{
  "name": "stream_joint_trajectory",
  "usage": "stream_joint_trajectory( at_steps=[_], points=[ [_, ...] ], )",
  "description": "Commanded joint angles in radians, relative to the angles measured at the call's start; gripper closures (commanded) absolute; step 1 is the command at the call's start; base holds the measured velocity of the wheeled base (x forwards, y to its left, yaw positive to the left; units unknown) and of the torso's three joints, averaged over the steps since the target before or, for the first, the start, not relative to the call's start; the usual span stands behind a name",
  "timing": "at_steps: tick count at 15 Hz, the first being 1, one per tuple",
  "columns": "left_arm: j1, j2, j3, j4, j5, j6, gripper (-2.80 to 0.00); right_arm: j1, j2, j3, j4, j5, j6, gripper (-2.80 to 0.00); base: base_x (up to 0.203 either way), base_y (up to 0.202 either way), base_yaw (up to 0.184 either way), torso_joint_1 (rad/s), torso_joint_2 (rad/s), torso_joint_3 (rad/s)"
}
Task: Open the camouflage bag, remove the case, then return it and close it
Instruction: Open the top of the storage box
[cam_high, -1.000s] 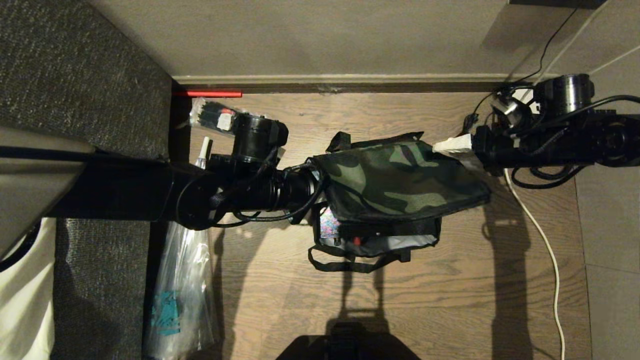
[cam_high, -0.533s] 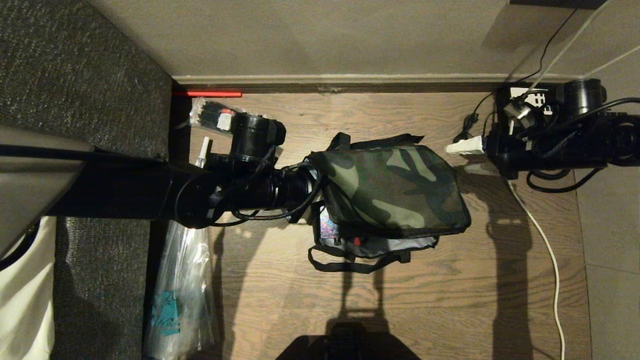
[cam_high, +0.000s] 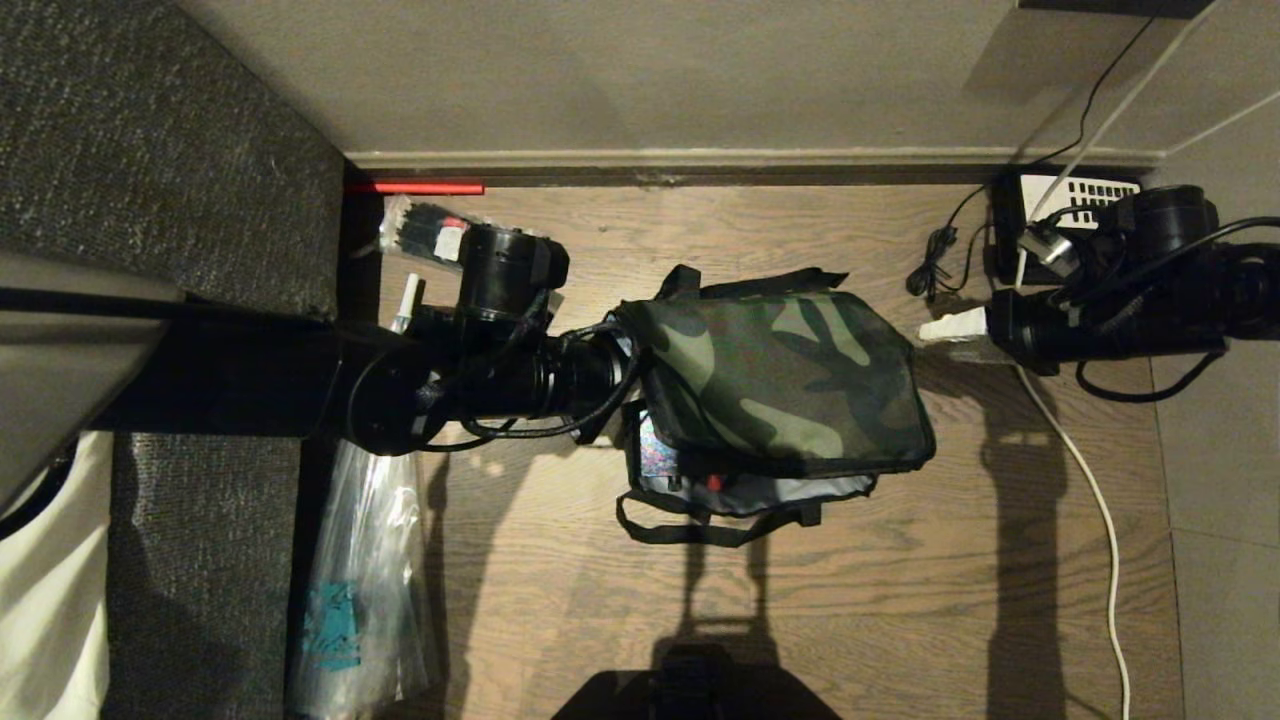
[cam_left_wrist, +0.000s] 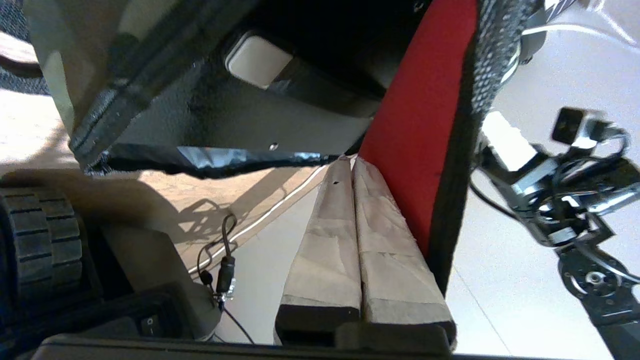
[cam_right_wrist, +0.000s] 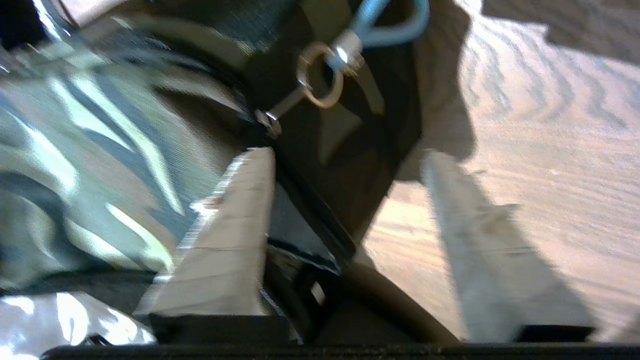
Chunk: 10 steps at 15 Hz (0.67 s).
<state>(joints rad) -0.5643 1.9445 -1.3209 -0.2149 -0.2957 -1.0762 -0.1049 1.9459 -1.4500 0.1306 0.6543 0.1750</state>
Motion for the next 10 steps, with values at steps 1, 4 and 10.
stream_joint_trajectory(
  at_steps=[1, 4, 10],
  points=[
    [0.006, -0.004, -0.001, -0.003, -0.002, -0.007, 0.00, -0.004, 0.010, -0.004, 0.052, 0.004, -0.054, 0.00, 0.000, 0.000, 0.000, 0.000, 0.00, 0.000],
    [0.007, -0.003, -0.022, -0.001, -0.002, -0.007, 0.00, -0.004, 0.004, -0.004, 0.111, 0.005, -0.092, 0.00, 0.000, 0.000, 0.000, 0.000, 0.00, 0.000],
    [0.007, 0.006, -0.043, 0.000, -0.002, -0.007, 0.00, 0.032, -0.018, -0.004, 0.222, 0.028, -0.135, 0.00, 0.000, 0.000, 0.000, 0.000, 0.00, 0.000]
  ],
)
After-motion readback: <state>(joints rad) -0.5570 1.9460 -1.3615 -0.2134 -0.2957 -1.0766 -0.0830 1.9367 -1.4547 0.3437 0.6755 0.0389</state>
